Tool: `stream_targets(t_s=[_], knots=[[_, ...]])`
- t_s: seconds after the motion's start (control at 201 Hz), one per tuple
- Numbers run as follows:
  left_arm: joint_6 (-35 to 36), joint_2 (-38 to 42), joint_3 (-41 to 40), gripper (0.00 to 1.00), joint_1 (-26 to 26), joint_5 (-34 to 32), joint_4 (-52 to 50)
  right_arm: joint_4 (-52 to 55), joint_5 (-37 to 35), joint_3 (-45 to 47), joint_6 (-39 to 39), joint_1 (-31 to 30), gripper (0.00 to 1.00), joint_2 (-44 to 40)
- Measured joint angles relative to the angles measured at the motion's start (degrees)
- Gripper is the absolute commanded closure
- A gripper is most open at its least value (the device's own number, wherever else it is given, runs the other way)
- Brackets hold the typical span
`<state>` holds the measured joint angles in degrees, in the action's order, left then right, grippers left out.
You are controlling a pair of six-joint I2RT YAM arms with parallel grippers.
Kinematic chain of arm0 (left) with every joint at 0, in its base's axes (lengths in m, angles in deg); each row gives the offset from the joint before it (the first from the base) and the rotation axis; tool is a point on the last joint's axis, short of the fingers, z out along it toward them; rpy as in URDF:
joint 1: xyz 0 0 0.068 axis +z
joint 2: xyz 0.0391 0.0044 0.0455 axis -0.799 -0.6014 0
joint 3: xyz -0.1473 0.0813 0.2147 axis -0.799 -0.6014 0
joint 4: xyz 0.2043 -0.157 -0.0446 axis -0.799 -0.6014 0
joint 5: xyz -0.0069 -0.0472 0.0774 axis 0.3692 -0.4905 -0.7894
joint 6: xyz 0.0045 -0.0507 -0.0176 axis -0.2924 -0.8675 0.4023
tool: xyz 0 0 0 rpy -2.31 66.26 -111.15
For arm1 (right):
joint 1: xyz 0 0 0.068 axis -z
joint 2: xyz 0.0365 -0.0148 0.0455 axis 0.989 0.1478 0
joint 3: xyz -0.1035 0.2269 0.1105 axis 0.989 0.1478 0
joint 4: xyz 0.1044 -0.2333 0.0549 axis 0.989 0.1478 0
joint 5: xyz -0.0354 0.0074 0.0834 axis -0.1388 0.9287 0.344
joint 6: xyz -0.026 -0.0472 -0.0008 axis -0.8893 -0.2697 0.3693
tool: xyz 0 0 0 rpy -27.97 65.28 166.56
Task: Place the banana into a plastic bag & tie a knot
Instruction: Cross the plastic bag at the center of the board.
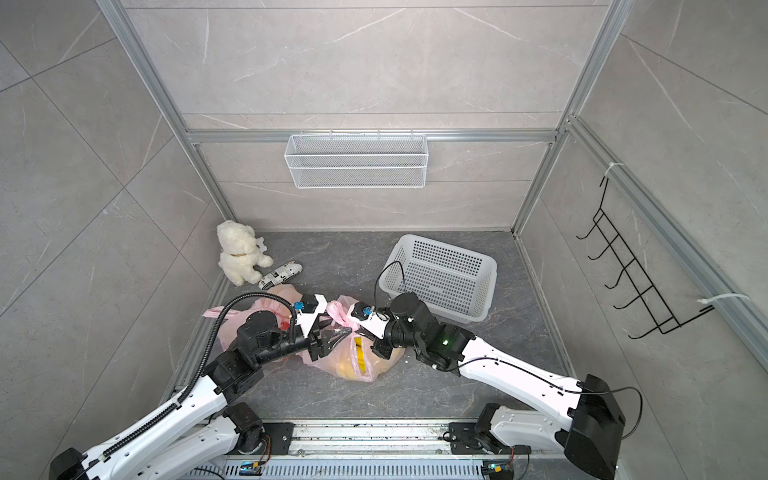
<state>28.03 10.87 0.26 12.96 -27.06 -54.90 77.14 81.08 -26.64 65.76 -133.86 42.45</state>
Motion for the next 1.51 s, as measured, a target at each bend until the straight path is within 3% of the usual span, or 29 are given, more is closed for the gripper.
stream_targets(t_s=[0.259,0.348,0.438,0.567,0.722,0.986,1.15,1.508], knots=[[-0.02,-0.11,-1.31,0.42,0.00,-0.44,-0.02,0.02,-2.71,1.14,0.55,0.20,1.00,-1.66],[-0.04,-1.68,-1.31,0.47,0.00,-0.42,-0.04,0.02,-2.97,1.14,0.68,0.22,1.00,-1.75],[0.02,-3.28,-1.29,0.58,0.00,-0.52,-0.42,0.02,-2.99,1.14,0.76,0.22,1.00,-1.75],[0.46,-4.66,-0.52,0.87,-0.02,-0.70,-1.46,0.17,-4.13,1.14,0.76,0.20,1.00,-1.75],[0.13,-4.68,0.09,1.00,0.00,-0.90,-1.84,0.11,-8.20,1.25,0.74,0.20,1.00,-1.75],[-0.66,-4.52,0.09,1.00,0.00,-0.66,-1.86,-3.50,-14.67,2.16,1.20,0.20,1.00,-1.68],[-3.96,-5.20,0.11,1.00,-0.02,2.67,0.26,-11.19,-18.67,3.76,4.35,0.13,1.00,-0.04],[-10.40,-16.39,1.29,0.97,-6.34,5.20,12.39,-27.02,-22.12,6.75,17.18,-0.07,1.00,4.83]])
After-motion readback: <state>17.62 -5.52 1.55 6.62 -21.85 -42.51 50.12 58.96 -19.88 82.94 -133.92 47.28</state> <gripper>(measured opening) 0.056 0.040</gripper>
